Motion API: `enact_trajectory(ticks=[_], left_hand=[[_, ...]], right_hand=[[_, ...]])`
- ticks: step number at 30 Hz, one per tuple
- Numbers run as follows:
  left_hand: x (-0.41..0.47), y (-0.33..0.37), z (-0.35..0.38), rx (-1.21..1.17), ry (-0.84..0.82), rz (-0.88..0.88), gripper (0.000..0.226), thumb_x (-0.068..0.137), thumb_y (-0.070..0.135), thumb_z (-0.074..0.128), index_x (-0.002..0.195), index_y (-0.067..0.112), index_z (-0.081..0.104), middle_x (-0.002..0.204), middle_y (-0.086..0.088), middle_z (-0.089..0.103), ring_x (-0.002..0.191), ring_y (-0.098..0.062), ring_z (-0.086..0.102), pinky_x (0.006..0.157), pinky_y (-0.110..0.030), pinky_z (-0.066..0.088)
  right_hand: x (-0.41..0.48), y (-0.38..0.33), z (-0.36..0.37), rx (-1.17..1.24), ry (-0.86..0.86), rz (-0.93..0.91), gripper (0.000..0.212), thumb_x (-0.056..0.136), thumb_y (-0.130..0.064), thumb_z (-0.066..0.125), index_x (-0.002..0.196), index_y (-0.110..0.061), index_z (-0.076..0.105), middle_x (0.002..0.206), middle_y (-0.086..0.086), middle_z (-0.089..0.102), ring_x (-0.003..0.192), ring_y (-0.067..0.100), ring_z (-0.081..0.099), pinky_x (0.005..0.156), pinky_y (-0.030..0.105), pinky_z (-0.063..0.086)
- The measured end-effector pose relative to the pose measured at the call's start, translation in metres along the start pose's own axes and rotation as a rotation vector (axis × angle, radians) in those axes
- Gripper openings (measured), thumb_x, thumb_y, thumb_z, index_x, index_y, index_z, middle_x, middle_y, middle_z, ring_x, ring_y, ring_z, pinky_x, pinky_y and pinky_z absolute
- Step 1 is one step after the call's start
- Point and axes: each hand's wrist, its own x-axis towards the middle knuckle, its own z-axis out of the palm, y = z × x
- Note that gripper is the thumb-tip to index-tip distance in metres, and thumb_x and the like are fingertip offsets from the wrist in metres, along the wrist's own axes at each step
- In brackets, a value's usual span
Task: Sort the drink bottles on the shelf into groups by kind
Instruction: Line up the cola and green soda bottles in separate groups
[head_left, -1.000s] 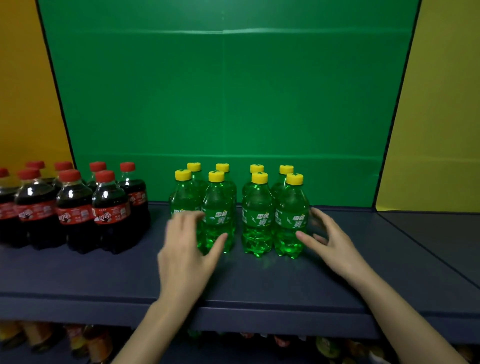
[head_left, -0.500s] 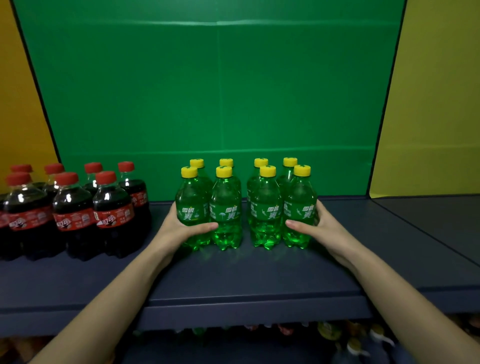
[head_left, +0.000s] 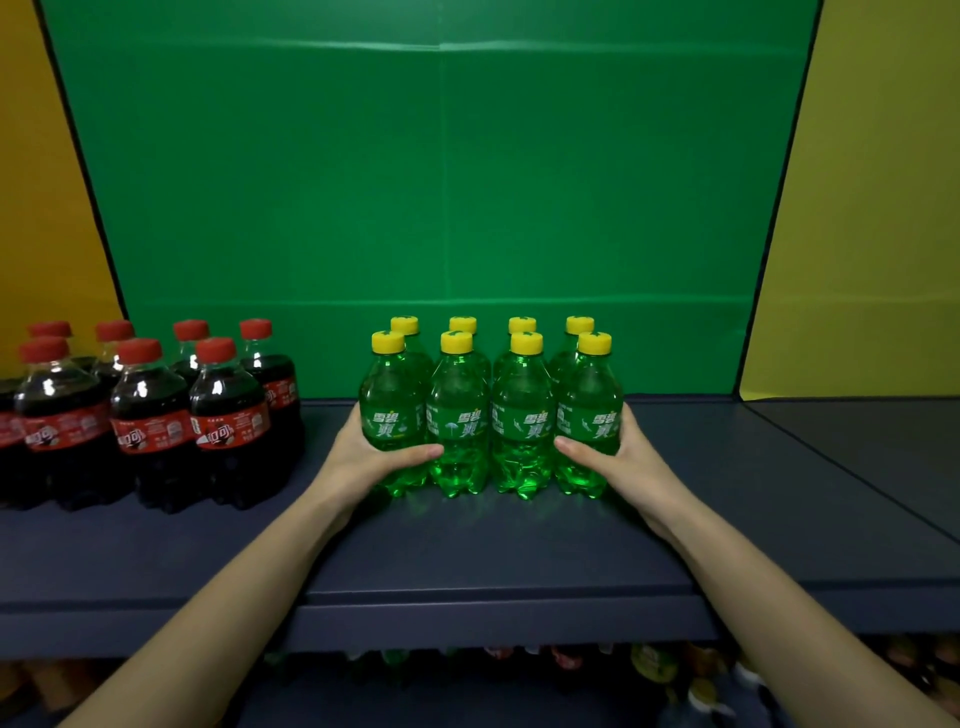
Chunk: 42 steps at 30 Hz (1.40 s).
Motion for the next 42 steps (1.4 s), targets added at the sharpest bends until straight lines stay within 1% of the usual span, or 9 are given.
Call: enact_trajectory(ticks=[5,9,16,20,23,25,29,35,42], left_hand=[[-0.012,-0.005,-0.004,0.143,0.104,-0.024,0.071,0.063,0.021,0.084,0.123,0.017,0.047,0.110,0.003,0.057,0.104,-0.015,0.054,0.091,-0.028,0.042],[-0.024,-0.014,-0.014,0.274,0.159,-0.051,0.058,0.066,0.024,0.082,0.116,0.012,0.057,0.101,-0.010,0.062,0.094,-0.021,0.057,0.078,-0.028,0.044],[-0.033,-0.006,-0.011,0.409,0.221,-0.016,0.055,0.067,0.029,0.082,0.114,0.010,0.060,0.081,-0.002,0.060,0.079,-0.017,0.059,0.074,-0.027,0.046],[-0.042,-0.004,-0.017,0.449,0.213,0.007,0.053,0.068,0.029,0.081,0.114,0.012,0.061,0.091,-0.001,0.063,0.086,-0.018,0.062,0.081,-0.031,0.051],[-0.058,-0.006,-0.033,0.493,0.272,0.110,0.027,0.073,0.027,0.077,0.097,0.020,0.067,0.089,0.007,0.068,0.081,-0.013,0.063,0.080,-0.037,0.053],[-0.071,-0.006,-0.050,0.568,0.360,0.175,0.007,0.077,0.026,0.073,0.081,0.028,0.066,0.076,0.013,0.067,0.074,-0.009,0.064,0.071,-0.041,0.055],[-0.094,0.000,-0.093,0.697,0.501,0.227,0.004,0.081,0.028,0.069,0.077,0.028,0.067,0.067,0.014,0.064,0.069,-0.012,0.063,0.063,-0.037,0.053],[-0.105,-0.009,-0.181,0.845,0.580,0.272,0.007,0.081,0.028,0.068,0.077,0.023,0.067,0.066,0.009,0.065,0.061,-0.016,0.062,0.053,-0.028,0.046],[-0.089,-0.036,-0.298,0.941,0.520,0.278,0.011,0.078,0.034,0.071,0.081,0.024,0.065,0.072,0.008,0.065,0.069,-0.019,0.063,0.055,-0.033,0.052]], right_hand=[[-0.016,0.003,-0.005,-0.163,0.061,-0.037,0.086,0.073,-0.036,0.073,0.143,-0.020,0.026,0.143,0.001,0.039,0.130,0.018,0.040,0.103,0.027,0.032],[-0.028,0.013,-0.008,-0.263,0.140,-0.053,0.063,0.080,-0.023,0.069,0.134,-0.011,0.039,0.133,0.008,0.049,0.109,0.014,0.050,0.086,0.021,0.039],[-0.026,0.013,-0.007,-0.317,0.206,-0.071,0.052,0.082,-0.019,0.068,0.127,-0.007,0.046,0.123,0.009,0.055,0.100,0.014,0.052,0.083,0.022,0.041],[-0.031,0.012,-0.006,-0.401,0.302,-0.137,0.045,0.081,-0.018,0.069,0.121,-0.009,0.051,0.118,0.007,0.055,0.101,0.016,0.052,0.088,0.031,0.043],[-0.046,0.004,0.002,-0.431,0.387,-0.276,0.029,0.081,-0.012,0.067,0.107,-0.014,0.055,0.106,0.000,0.053,0.094,0.013,0.050,0.080,0.027,0.037],[-0.055,-0.005,0.013,-0.416,0.337,-0.336,0.022,0.083,-0.007,0.064,0.099,-0.018,0.056,0.100,-0.004,0.053,0.089,0.012,0.054,0.076,0.019,0.038],[-0.059,-0.027,0.050,-0.361,0.206,-0.407,0.019,0.083,-0.002,0.062,0.093,-0.018,0.060,0.092,-0.007,0.060,0.085,0.007,0.057,0.075,0.006,0.041],[-0.059,-0.053,0.136,-0.275,0.081,-0.451,0.020,0.082,-0.003,0.063,0.095,-0.018,0.063,0.095,-0.013,0.064,0.094,-0.002,0.058,0.077,0.006,0.044],[-0.038,-0.069,0.235,-0.255,0.128,-0.390,0.024,0.082,-0.008,0.066,0.099,-0.023,0.060,0.100,-0.011,0.063,0.091,0.001,0.058,0.077,0.010,0.046]])
